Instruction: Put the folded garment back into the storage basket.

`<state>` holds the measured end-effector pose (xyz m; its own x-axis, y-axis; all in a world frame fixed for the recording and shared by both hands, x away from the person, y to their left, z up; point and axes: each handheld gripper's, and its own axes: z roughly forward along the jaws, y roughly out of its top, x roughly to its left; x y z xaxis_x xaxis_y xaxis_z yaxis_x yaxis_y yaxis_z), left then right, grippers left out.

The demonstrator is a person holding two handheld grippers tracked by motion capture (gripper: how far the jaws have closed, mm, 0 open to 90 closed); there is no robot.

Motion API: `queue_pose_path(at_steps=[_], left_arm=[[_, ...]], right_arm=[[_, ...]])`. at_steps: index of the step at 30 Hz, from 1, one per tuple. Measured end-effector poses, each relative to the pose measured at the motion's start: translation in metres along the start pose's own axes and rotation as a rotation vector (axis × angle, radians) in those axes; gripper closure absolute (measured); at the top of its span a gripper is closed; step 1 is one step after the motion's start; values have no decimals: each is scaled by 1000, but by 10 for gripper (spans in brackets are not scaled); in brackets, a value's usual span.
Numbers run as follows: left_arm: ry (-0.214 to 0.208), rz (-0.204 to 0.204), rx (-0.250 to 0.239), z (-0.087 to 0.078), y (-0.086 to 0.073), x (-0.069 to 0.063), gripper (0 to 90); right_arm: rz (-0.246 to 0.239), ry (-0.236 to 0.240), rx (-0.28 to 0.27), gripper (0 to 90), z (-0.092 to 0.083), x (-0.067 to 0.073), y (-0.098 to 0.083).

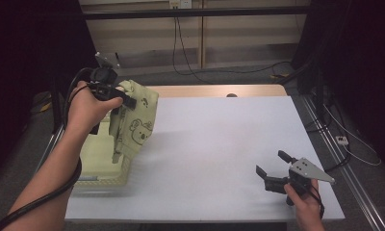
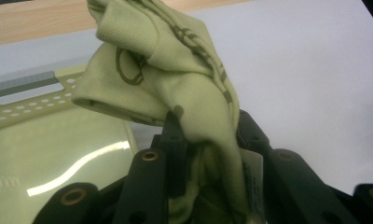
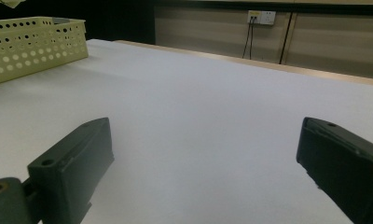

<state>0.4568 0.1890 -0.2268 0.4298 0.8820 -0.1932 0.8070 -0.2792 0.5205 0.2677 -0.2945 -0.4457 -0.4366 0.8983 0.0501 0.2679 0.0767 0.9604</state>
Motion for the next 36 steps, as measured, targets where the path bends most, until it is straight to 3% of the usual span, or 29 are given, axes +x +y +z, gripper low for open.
queue_pose_path(at_steps=[14, 36], left_arm=[[24, -19, -10, -11, -5, 15, 699], [54, -51, -2, -11, -14, 34, 698]], right_arm=[[-1, 0, -1, 35, 0, 0, 0], [1, 0, -1, 35, 0, 0, 0]])
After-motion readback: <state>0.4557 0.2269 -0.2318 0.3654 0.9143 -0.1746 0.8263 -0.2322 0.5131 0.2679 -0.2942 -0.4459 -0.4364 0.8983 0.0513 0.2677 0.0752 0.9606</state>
